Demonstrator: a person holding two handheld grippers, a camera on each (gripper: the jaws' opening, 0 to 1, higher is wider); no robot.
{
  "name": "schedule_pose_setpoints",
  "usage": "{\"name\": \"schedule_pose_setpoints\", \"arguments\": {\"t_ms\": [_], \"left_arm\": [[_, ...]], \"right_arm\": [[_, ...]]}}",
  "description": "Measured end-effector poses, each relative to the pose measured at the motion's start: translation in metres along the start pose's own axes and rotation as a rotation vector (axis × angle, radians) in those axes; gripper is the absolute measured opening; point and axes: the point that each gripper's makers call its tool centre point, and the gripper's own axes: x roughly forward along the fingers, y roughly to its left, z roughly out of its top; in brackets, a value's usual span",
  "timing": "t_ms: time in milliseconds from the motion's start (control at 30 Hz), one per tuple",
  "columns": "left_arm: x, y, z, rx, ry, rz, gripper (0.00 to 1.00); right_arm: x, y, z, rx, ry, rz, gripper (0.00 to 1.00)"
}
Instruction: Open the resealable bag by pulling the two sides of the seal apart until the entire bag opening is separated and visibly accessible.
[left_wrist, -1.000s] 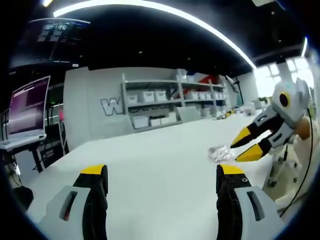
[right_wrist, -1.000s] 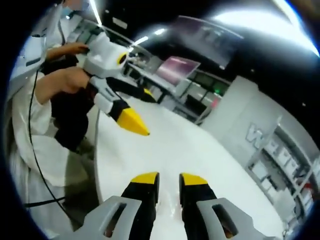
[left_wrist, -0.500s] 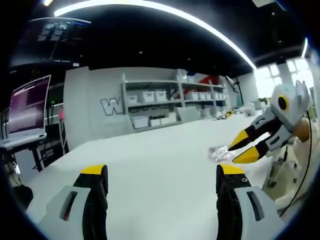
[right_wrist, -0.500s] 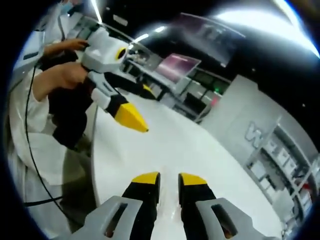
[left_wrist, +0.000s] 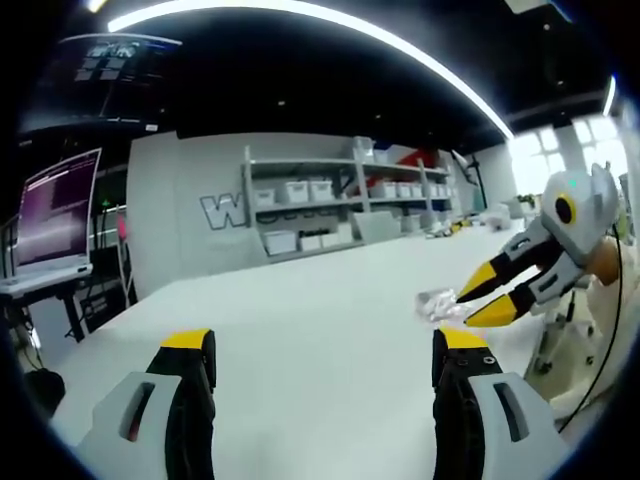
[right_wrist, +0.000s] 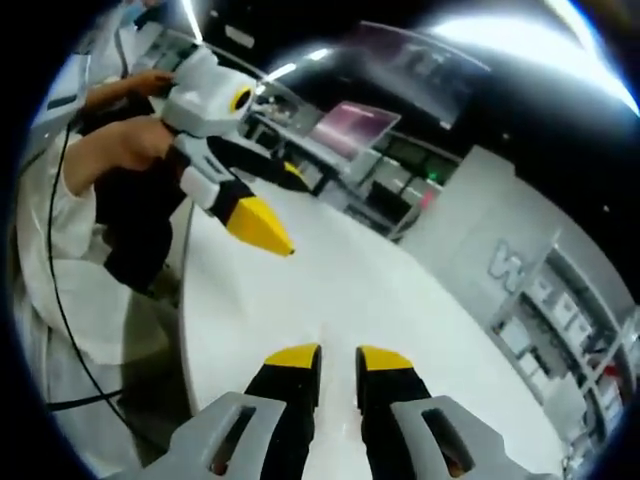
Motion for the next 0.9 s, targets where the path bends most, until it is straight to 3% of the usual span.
{"name": "schedule_pose_setpoints", "arguments": {"t_ms": [333,667,900], "left_arm": [[0.0012,0.0018,0.0001,-0.003,0.001,-0.003,0.88],[0.0004,0.0038,0.0022,-0.013,-0.011,-0.008,0.88],[-0.0002,0.0023,0.0053,-0.018,-0.029,-0.02,0.88]], "right_arm": [[0.0026,0.0015,0.0021,-0.011,0.01,-0.005,0.11],[0.0053,0.0014,0.0048,-0.092,0.071,-0.043,0.11],[0.0063,0.0029,0.0062,-0.072,0.087,-0.063,0.11]]}}
